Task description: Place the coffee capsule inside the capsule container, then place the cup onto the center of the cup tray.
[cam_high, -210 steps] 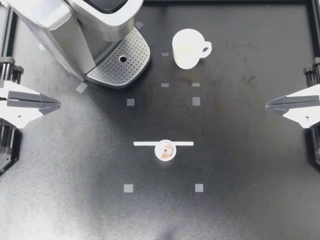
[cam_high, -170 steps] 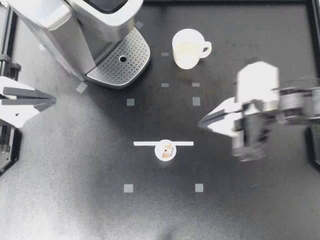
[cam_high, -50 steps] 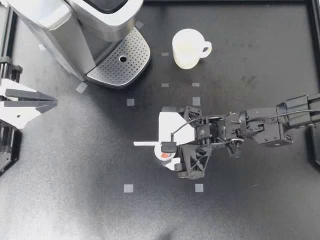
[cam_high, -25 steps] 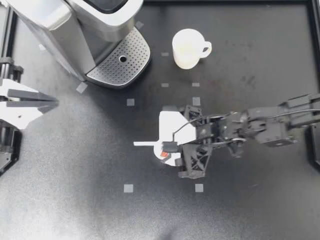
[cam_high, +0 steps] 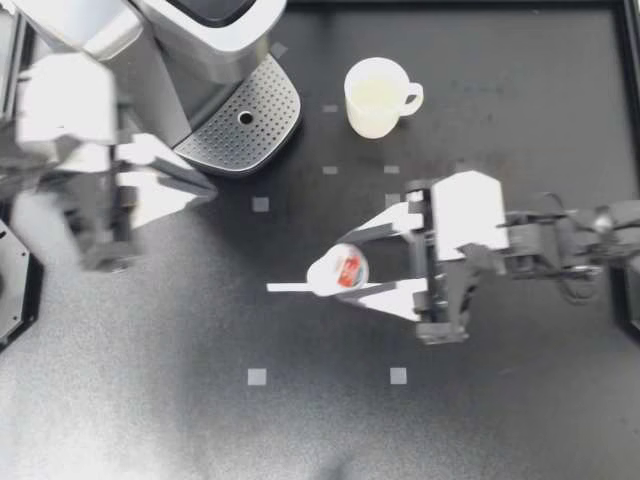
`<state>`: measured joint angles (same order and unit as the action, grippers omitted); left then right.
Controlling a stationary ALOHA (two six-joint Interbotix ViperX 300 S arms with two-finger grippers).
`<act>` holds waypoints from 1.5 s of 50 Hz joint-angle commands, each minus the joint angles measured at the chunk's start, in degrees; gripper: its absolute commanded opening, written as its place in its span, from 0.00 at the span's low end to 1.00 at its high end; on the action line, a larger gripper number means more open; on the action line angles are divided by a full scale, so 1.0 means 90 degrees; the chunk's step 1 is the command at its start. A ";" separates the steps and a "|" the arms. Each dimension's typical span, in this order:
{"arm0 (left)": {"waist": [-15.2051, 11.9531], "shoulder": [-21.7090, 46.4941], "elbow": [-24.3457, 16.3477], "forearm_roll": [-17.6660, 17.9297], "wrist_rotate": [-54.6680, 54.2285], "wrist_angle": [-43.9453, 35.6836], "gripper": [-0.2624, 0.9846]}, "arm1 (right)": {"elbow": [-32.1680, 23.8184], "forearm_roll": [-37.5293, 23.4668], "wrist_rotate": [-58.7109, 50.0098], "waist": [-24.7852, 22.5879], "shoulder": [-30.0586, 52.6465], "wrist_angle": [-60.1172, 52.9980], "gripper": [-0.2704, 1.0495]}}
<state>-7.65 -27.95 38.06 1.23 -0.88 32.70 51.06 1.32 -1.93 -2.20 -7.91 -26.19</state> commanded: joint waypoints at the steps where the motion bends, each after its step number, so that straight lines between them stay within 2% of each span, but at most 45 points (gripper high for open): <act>1: -0.0020 0.0410 -0.0771 -0.0352 -0.0078 0.1006 0.33 | -0.0039 -0.0010 0.0039 -0.0020 -0.0098 -0.0088 0.59; 4: -0.0010 0.0752 -0.1191 -0.0732 -0.0234 0.1689 0.33 | 0.0010 -0.0010 0.0068 -0.0020 0.0010 -0.0029 0.59; 8: 0.0059 0.1260 -0.1787 -0.1533 -0.0635 0.2676 0.33 | 0.0020 0.0000 0.0068 -0.0020 0.0146 0.0049 0.59; 16: 0.0654 0.2031 -0.2539 -0.3613 -0.1367 0.4248 0.33 | 0.0068 -0.0020 0.0078 -0.0020 0.0186 0.0078 0.59; 22: 0.1221 0.2432 -0.2646 -0.5127 -0.1680 0.4932 0.33 | 0.0186 -0.0068 0.0137 -0.0020 0.0186 0.0039 0.59; 29: 0.1670 0.2900 -0.2568 -0.6523 -0.2031 0.5361 0.33 | 0.0234 -0.0059 0.0225 -0.0020 0.0234 0.0029 0.59; 37: 0.2090 0.3418 -0.2441 -0.7949 -0.2441 0.5928 0.33 | 0.0293 -0.0059 0.0225 -0.0020 0.0244 0.0029 0.59; 44: 0.2285 0.3604 -0.2354 -0.8672 -0.2656 0.6123 0.33 | 0.0332 -0.0059 0.0234 -0.0020 0.0254 0.0029 0.59; 54: 0.2295 0.3857 -0.1914 -0.9648 -0.2881 0.6377 0.33 | 0.0342 -0.0059 0.0234 -0.0020 0.0264 0.0029 0.59; 58: 0.2285 0.3877 -0.1807 -0.9844 -0.2939 0.6436 0.33 | 0.0342 -0.0059 0.0234 -0.0020 0.0264 0.0029 0.59; 75: 0.2168 0.3809 -0.1680 -1.0205 -0.3115 0.6494 0.33 | 0.0322 -0.0059 0.0234 -0.0020 0.0273 0.0029 0.59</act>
<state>12.74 8.00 23.47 -89.56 -28.74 90.70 54.58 0.79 0.09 -2.11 -4.83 -25.40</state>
